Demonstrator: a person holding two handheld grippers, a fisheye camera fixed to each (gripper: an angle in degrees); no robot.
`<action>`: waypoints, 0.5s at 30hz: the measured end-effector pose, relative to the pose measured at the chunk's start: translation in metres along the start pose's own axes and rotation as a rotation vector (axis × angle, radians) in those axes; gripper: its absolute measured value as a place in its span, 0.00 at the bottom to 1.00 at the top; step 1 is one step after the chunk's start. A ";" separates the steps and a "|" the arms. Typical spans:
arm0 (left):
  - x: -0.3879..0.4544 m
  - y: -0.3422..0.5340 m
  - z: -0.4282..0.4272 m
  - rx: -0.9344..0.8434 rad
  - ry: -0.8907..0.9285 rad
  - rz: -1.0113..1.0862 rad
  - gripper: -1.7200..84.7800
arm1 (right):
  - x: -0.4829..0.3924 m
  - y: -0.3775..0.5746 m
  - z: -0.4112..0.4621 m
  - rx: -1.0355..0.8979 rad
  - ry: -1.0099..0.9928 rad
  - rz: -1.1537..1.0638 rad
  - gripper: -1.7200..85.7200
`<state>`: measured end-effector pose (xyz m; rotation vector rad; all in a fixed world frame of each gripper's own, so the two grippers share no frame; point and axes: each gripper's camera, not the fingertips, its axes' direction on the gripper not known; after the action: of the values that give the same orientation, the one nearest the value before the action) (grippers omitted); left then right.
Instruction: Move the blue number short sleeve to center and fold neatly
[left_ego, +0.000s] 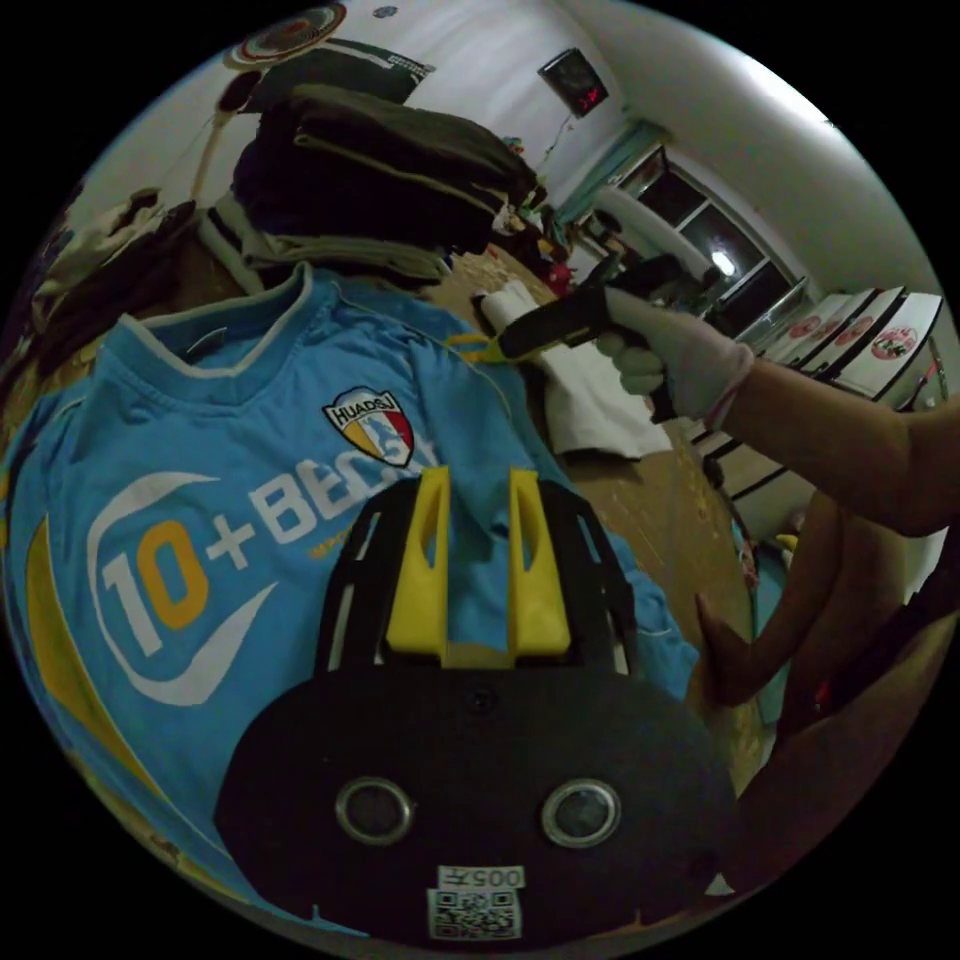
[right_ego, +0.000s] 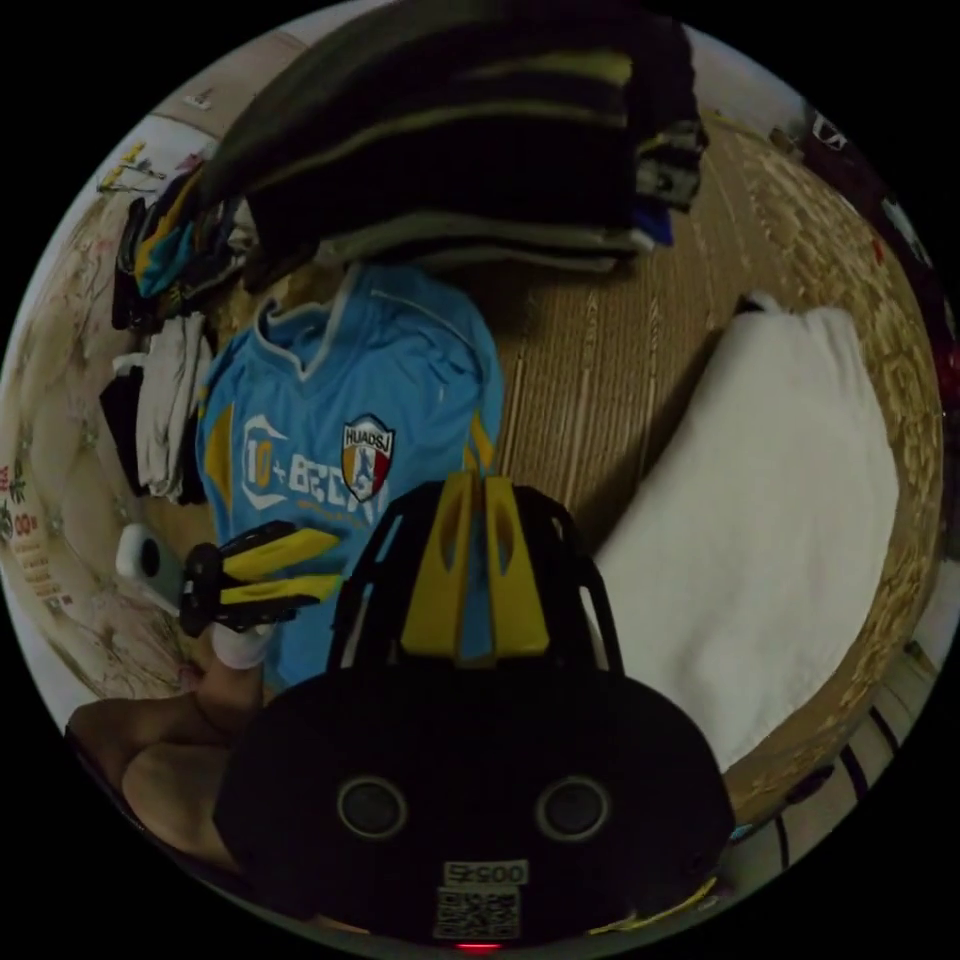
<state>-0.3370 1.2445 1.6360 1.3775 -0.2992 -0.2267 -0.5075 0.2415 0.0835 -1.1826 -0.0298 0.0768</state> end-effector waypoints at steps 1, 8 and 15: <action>0.002 -0.005 0.002 -0.007 -0.018 0.025 0.14 | 0.001 -0.002 -0.009 0.041 -0.026 0.004 0.02; 0.017 -0.035 0.036 -0.097 -0.056 0.165 0.16 | 0.015 -0.017 -0.035 0.115 -0.145 0.024 0.01; -0.002 -0.062 0.056 -0.059 0.127 0.066 0.14 | -0.007 -0.035 -0.041 0.110 -0.141 -0.046 0.01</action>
<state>-0.3571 1.1818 1.5838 1.3150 -0.2298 -0.0922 -0.5105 0.1893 0.1007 -1.0647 -0.1747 0.1199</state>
